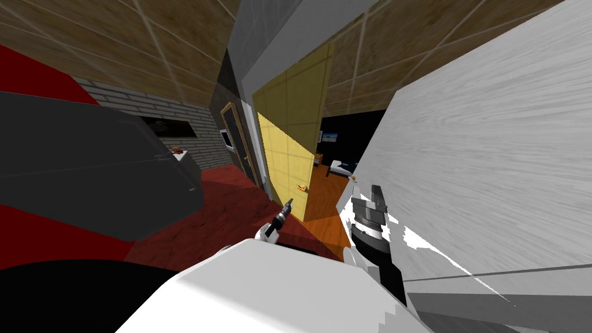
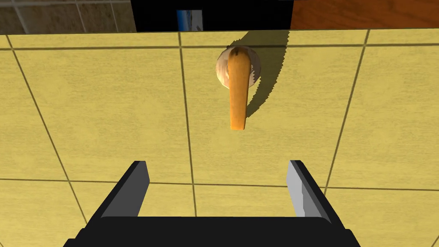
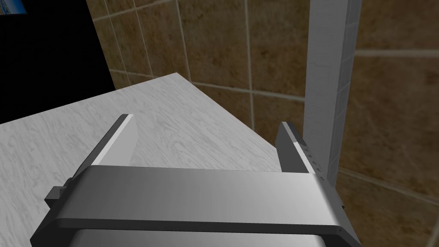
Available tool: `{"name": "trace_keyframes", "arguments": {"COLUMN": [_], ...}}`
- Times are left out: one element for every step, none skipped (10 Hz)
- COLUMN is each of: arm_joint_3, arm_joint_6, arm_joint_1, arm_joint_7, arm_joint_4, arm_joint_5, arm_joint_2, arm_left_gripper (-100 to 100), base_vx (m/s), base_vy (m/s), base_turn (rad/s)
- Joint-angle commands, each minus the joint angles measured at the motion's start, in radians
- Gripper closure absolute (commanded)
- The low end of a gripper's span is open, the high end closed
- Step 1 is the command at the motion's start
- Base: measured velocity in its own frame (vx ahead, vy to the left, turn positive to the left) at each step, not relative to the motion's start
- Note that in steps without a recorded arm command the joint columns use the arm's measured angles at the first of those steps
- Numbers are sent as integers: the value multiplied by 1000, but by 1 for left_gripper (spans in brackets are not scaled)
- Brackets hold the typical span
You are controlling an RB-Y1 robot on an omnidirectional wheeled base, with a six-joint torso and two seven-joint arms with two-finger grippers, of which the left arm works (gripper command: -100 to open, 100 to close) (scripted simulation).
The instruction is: Push the door open
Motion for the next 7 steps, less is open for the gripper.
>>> {"name": "trace_keyframes", "arguments": {"arm_joint_3": [-9, -15, -11, -8, -7, -5, -2], "arm_joint_6": [-3, -7, -7, -11, -12, -14, -16], "arm_joint_1": [-12, -21, -19, -19, -18, -17, -17], "arm_joint_7": [4, 6, 4, 1, 0, -2, -5], "arm_joint_4": [28, 51, 43, 48, 49, 52, 55], "arm_joint_5": [-1, -2, -2, -1, 0, 1, 2], "arm_joint_2": [-1, -3, -3, -3, -3, -4, -5], "arm_left_gripper": [-100, -100, -100, -100, -100, -100, -100], "base_vx": [101, 96, 43, 127, 184, 190, 215], "base_vy": [104, 107, 51, -10, -63, -81, -111], "base_turn": [-62, -62, -16, -25, -32, -21, -43]}}
